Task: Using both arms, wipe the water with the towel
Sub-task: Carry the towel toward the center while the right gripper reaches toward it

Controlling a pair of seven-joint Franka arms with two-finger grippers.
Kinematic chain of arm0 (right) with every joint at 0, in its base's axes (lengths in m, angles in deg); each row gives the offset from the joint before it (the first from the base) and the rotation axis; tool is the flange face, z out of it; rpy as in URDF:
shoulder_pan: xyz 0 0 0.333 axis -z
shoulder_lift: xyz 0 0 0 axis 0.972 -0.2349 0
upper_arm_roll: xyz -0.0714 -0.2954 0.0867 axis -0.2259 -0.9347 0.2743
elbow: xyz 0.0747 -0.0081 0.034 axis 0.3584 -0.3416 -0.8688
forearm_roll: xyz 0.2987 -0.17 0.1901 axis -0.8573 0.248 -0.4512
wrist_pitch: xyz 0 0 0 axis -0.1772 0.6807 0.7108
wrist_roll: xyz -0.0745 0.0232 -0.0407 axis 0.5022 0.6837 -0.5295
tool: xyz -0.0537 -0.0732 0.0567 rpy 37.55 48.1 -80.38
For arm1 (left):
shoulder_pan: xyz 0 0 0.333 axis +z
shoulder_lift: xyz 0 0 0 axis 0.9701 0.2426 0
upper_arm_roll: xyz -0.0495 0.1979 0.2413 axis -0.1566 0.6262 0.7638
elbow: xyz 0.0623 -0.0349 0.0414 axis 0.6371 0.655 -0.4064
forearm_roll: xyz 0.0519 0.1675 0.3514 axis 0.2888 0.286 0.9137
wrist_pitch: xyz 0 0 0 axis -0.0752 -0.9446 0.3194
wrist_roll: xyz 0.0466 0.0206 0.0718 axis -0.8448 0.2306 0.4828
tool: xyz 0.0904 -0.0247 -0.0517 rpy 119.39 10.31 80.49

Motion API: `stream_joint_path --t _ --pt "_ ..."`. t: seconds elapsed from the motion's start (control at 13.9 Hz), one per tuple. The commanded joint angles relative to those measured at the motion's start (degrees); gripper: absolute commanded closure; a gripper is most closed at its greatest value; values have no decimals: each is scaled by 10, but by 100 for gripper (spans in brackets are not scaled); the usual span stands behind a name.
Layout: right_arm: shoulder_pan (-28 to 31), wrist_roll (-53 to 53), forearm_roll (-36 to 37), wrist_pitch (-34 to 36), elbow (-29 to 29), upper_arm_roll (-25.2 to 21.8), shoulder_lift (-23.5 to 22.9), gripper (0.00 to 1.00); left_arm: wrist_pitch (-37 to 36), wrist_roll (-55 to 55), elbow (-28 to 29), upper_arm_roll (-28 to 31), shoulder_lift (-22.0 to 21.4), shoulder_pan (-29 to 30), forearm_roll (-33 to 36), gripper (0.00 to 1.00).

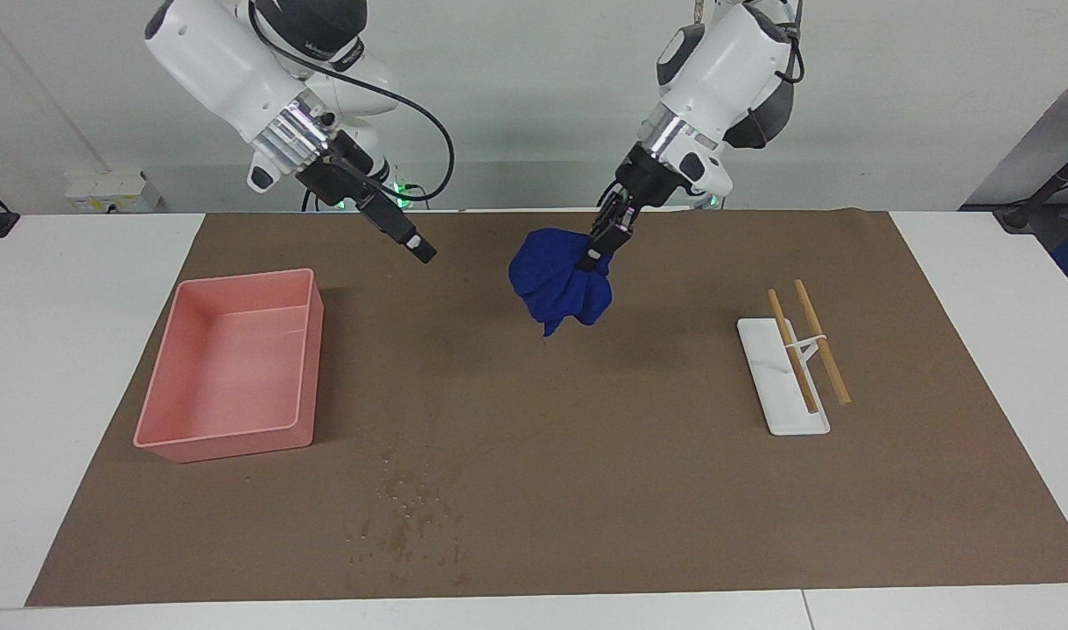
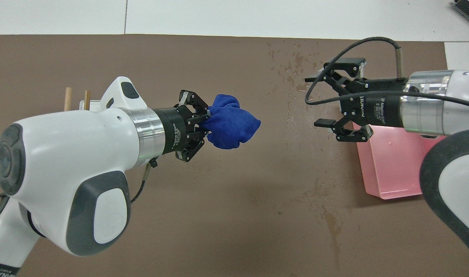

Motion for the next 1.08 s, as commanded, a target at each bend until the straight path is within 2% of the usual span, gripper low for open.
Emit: stream_joint_path --t 0.0,0.36,0.65,1.0 --pt "-35 -85 -97 -77 -31 -2 -3 0 44 48 12 7 -7 -36 -11 100" --pt "-73 -99 -175 -111 -97 -2 6 0 67 94 11 7 -5 -65 -12 100" --pt "-101 -92 -175 -116 -121 -2 10 0 89 135 9 7 -4 -93 -12 100" --pt "-121 -85 -175 -114 -141 -2 21 0 103 146 11 7 -4 -100 -12 100"
